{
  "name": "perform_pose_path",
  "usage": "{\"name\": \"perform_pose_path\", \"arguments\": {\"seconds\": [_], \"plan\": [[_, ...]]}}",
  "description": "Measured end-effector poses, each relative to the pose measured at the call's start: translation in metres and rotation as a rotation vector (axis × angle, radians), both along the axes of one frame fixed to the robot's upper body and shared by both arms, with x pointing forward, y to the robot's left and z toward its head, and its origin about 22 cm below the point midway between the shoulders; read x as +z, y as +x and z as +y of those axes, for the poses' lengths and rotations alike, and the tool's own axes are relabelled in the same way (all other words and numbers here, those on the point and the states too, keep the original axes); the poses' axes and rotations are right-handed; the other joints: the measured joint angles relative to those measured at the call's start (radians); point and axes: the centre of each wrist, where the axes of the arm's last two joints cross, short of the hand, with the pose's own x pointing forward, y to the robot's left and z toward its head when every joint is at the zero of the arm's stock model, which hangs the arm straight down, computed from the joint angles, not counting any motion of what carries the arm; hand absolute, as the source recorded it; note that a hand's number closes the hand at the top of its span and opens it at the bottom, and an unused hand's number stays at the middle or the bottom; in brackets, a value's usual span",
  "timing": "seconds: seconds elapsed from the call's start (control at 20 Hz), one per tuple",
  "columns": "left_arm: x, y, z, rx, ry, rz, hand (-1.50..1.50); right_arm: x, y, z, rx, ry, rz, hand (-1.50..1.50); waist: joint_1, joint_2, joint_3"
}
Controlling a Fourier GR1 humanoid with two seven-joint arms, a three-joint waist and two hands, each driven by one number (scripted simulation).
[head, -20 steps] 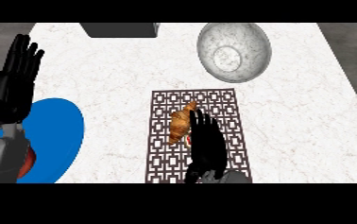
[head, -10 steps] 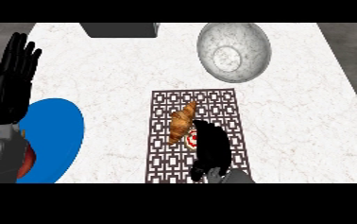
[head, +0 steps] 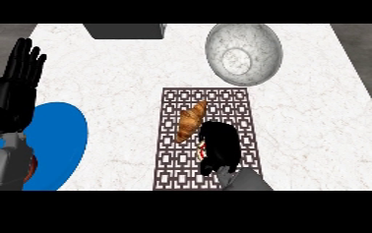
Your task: Pick the cupcake from the placemat and place it in the bowl
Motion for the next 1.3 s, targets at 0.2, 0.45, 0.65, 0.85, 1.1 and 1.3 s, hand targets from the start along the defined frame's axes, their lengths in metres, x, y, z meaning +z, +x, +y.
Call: {"name": "perform_pose_path", "arguments": {"seconds": [0.2,0.45,0.65,0.85,1.1,1.3], "plan": [[0.002,-0.001,0.003,0.012,-0.006,-0.007,0.00,0.003,0.031,-0.094,0.022,-0.083,-0.046,1.50,-0.009,0.004,0.002],[0.002,-0.002,0.005,0.019,-0.010,-0.017,0.00,0.033,0.061,-0.214,0.032,-0.220,-0.104,1.50,-0.018,0.019,0.007],[0.005,-0.002,0.005,0.010,-0.012,-0.026,0.00,0.074,0.072,-0.299,0.039,-0.251,-0.180,1.50,-0.009,0.022,0.010],[0.003,-0.001,0.002,-0.001,-0.015,-0.026,0.00,0.122,0.073,-0.370,0.034,-0.247,-0.289,1.50,0.003,0.025,0.010],[0.004,0.002,0.001,-0.017,-0.013,-0.023,0.00,0.163,0.062,-0.431,0.105,-0.149,-0.416,1.50,0.017,0.023,0.009],[0.005,0.004,0.001,-0.029,-0.007,-0.017,0.00,0.198,0.055,-0.463,0.193,-0.066,-0.536,1.50,0.027,0.019,0.007]]}}
